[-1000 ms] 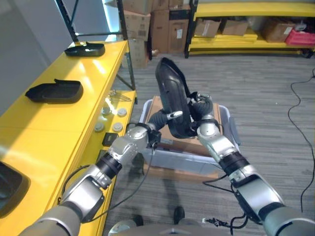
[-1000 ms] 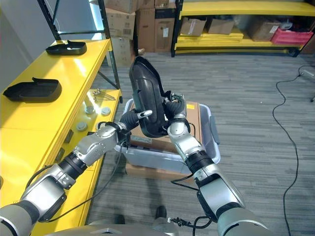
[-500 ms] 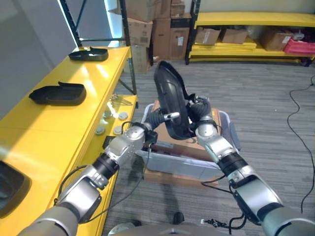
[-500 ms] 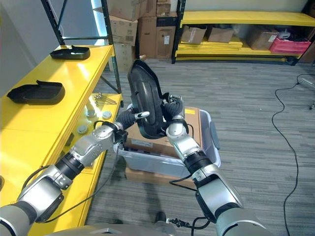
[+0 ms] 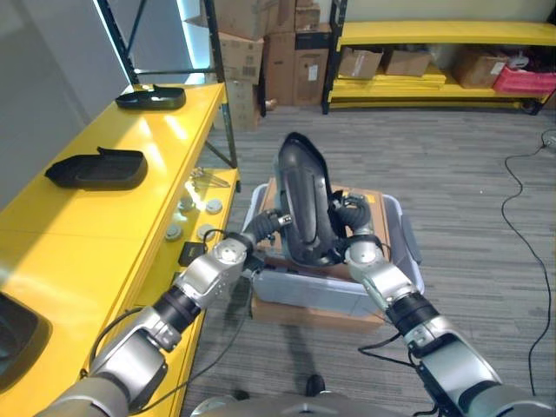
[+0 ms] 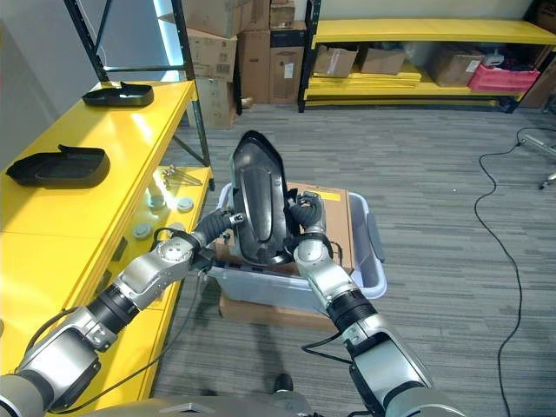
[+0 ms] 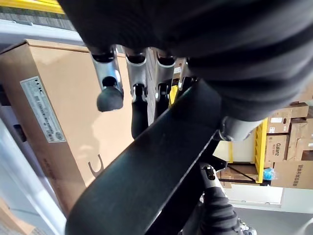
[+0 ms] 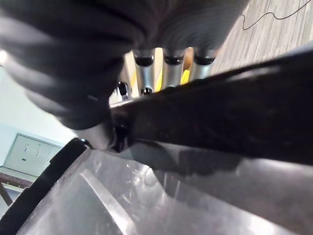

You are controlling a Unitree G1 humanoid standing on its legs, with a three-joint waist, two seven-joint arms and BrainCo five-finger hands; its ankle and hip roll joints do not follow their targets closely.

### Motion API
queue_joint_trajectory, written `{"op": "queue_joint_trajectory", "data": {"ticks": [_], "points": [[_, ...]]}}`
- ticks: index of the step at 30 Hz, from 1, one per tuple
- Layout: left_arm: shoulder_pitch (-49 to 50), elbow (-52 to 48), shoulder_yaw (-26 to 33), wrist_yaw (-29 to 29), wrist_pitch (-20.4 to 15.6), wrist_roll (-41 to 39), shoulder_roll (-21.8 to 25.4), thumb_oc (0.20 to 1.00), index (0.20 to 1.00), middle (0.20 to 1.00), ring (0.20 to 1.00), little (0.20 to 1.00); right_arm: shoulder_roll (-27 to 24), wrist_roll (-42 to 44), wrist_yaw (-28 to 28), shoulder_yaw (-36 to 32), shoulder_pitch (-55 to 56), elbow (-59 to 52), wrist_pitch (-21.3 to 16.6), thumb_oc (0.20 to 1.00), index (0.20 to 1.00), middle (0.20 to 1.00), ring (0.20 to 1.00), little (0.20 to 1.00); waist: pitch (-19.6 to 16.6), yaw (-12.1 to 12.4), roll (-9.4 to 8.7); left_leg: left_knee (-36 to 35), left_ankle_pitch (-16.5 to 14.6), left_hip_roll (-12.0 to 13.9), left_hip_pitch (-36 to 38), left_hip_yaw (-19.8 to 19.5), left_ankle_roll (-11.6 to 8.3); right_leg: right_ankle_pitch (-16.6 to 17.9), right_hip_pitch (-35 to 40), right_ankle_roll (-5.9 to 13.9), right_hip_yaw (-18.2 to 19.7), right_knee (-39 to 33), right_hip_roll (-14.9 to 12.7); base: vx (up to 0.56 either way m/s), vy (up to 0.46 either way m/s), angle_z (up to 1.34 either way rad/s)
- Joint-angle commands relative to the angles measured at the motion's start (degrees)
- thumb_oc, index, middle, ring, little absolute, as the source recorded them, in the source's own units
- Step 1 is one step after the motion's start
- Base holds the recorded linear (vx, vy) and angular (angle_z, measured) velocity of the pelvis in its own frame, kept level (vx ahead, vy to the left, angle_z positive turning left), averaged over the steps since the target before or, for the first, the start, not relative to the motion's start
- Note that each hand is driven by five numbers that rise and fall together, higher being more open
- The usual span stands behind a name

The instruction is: Move parts from the plastic box to the shelf.

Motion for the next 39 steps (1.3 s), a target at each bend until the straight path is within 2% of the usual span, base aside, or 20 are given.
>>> {"op": "queue_joint_trajectory", "data": {"ticks": [1,8,9,10,11,20,23,27,28,32,35,39], "points": [[-5.11,1.86,-2.75,-0.14,-6.03,-3.48,-4.76,0.2,0.2,0.2,0.2,0.2,1.14,2.02,-0.98,0.29,-6.0,1.33,-5.54,0.2,0.2,0.2,0.2,0.2,-2.55,1.94,0.15,2.35,-1.68,2.23,-2.63,-0.7,-1.27,-8.95,1.54,5.42,-0.45,5.31,-2.14,0.0,0.0,0.0],[-4.87,3.63,-2.83,2.65,-8.8,-1.49,-6.38,0.2,0.2,0.2,0.2,0.2,4.11,5.08,-3.07,0.6,-6.23,1.58,-7.85,0.2,0.2,0.2,0.2,0.2,-2.65,2.22,0.01,2.2,-1.82,2.18,-2.11,-0.83,-1.34,-9.0,2.0,5.31,-0.42,5.11,-2.04,0.0,0.0,0.0],[-4.78,3.64,-2.71,2.87,-8.97,-1.68,-6.43,0.2,0.2,0.2,0.2,0.2,4.38,5.55,-2.99,0.52,-6.37,1.2,-7.77,0.222,0.222,0.222,0.222,0.222,-2.68,2.27,-0.04,2.15,-1.86,2.18,-2.05,-0.89,-1.33,-9.03,2.03,5.3,-0.41,5.08,-2.02,0.0,0.0,0.0],[-4.69,3.51,-2.57,3.18,-8.92,-2.09,-6.4,0.2,0.2,0.2,0.2,0.2,4.65,6.18,-3.33,0.59,-6.56,0.7,-7.5,0.818,0.818,0.818,0.818,0.818,-2.68,2.36,-0.05,2.14,-1.88,2.15,-2.0,-0.97,-1.32,-9.07,2.07,5.26,-0.42,5.1,-2.0,0.0,0.0,0.0],[-4.47,3.42,-2.44,3.58,-8.97,-2.39,-6.37,0.2,0.2,0.2,0.2,0.2,4.97,6.99,-3.61,0.61,-6.68,0.0,-7.42,1.0,1.0,1.0,1.0,1.0,-2.65,2.42,-0.07,2.12,-1.9,2.12,-1.91,-1.0,-1.32,-9.09,2.13,5.22,-0.42,5.08,-1.98,0.0,0.0,0.0],[-4.71,2.82,0.79,6.6,-10.51,-0.58,-5.62,0.2,0.2,0.2,0.2,0.2,6.44,14.32,-3.78,-0.57,-7.11,-1.6,-7.68,1.0,1.0,1.0,1.0,1.0,-2.85,3.21,-0.24,1.95,-1.86,2.05,-1.6,-1.27,-1.33,-8.99,2.57,5.08,-0.77,4.71,-1.88,0.0,0.0,0.0],[-5.0,2.77,3.82,8.1,-11.94,-2.53,-3.79,0.2,0.2,0.2,0.2,0.2,5.1,17.53,-2.1,-2.49,-5.99,-1.34,-5.76,1.0,1.0,1.0,1.0,1.0,-3.12,3.12,-0.49,1.71,-1.77,2.07,-1.43,-1.11,-1.38,-8.94,2.69,5.1,-0.91,4.45,-1.82,0.0,0.0,0.0],[-5.3,2.83,6.52,9.58,-14.24,-5.34,-2.14,0.2,0.2,0.2,0.2,0.2,3.54,19.34,-1.59,-4.68,-4.76,0.08,-6.31,1.0,1.0,1.0,1.0,1.0,-3.15,3.01,-0.65,1.57,-1.63,2.12,-1.33,-0.9,-1.43,-8.79,2.75,5.1,-1.05,4.3,-1.8,-0.01,-0.007,-0.04],[-5.2,2.13,8.12,10.73,-15.41,-5.0,-1.21,0.2,0.2,0.2,0.2,0.2,2.85,20.53,-0.62,-6.16,-3.69,1.0,-7.48,1.0,1.0,1.0,1.0,1.0,-3.18,2.92,-0.66,1.57,-1.47,2.21,-1.37,-0.86,-1.5,-8.72,2.66,5.09,-1.08,4.38,-1.8,-0.01,-0.006,-0.04],[-4.67,-0.38,11.7,13.73,-17.17,-4.07,1.8,0.2,0.2,0.2,0.2,0.2,1.05,20.36,1.14,-9.0,-0.92,-0.47,-7.66,1.0,1.0,1.0,1.0,1.0,-3.15,2.77,-0.75,1.36,-1.35,2.23,-1.51,-0.74,-1.54,-8.6,2.46,5.1,-1.16,4.21,-1.78,-0.02,-0.002,-0.03],[-3.55,-1.7,16.49,17.52,-19.54,-0.74,5.55,0.2,0.2,0.2,0.2,0.2,-0.51,18.77,2.52,-11.65,2.84,-3.65,-7.04,1.0,1.0,1.0,1.0,1.0,-3.16,2.62,-0.77,0.81,-1.07,2.08,-1.62,-0.83,-1.47,-8.49,2.19,5.15,-1.22,4.05,-1.76,-0.04,0.001,-0.01],[-1.46,-2.95,22.26,18.53,-21.89,2.07,10.58,0.2,0.2,0.2,0.2,0.2,-2.34,17.28,4.44,-14.97,7.91,-6.67,-7.36,1.0,1.0,1.0,1.0,1.0,-3.33,2.56,-0.73,0.25,-0.85,1.94,-1.85,-0.52,-1.44,-8.3,1.99,5.33,-1.44,3.57,-1.84,-0.05,0.015,-0.01]]}}
